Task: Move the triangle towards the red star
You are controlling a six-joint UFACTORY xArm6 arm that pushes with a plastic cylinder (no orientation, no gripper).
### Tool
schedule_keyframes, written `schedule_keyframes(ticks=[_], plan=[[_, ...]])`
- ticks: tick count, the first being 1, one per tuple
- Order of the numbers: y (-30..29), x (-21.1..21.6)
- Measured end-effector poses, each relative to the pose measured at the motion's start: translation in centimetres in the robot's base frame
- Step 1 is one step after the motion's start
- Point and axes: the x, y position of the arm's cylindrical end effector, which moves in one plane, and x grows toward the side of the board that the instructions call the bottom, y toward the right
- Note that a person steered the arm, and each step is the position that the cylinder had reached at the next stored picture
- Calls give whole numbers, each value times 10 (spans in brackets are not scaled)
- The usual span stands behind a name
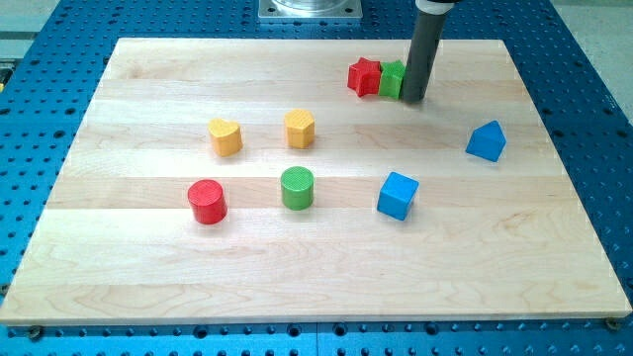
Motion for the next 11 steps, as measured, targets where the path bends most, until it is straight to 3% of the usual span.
schedule_keyframes(ticks=[1, 2, 3, 6, 7, 9, 11], plan=[[76, 9], [127, 60], [115, 92], [-21, 98], [-18, 141], [-52, 100], [-83, 135]])
